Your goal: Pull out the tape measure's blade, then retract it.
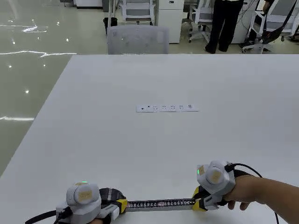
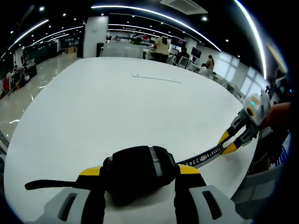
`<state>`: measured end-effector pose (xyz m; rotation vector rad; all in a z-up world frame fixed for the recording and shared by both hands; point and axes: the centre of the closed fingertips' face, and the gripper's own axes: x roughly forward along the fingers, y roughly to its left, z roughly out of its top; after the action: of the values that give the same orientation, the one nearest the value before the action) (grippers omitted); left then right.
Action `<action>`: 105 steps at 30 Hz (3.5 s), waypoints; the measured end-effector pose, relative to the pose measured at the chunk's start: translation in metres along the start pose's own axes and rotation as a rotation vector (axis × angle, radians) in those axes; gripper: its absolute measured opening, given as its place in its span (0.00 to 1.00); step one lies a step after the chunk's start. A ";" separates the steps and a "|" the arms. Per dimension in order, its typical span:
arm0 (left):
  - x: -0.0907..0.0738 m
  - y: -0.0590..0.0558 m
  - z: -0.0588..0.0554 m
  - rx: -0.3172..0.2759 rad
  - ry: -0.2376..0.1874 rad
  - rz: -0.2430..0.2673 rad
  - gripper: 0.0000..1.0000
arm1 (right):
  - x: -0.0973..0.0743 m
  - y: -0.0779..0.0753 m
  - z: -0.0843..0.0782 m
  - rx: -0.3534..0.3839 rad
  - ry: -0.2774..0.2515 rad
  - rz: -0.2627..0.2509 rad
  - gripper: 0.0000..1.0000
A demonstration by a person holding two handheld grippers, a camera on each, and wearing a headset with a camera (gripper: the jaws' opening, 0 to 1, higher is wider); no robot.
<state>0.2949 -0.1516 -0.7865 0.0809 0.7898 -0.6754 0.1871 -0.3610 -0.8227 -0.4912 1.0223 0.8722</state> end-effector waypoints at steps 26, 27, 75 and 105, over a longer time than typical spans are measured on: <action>0.000 0.001 0.000 -0.002 0.002 -0.003 0.56 | 0.008 0.002 0.015 0.006 -0.018 0.004 0.14; 0.000 0.001 0.000 -0.002 0.002 -0.002 0.56 | 0.008 0.002 0.016 0.008 -0.019 0.004 0.14; -0.001 0.000 0.001 -0.009 0.003 -0.006 0.56 | 0.021 0.007 0.042 0.021 -0.049 -0.016 0.14; -0.001 0.002 0.000 -0.014 0.009 -0.017 0.56 | 0.033 0.012 0.063 0.040 -0.100 -0.011 0.14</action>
<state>0.2953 -0.1500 -0.7866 0.0641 0.8042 -0.6855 0.2180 -0.2961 -0.8224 -0.4151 0.9429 0.8564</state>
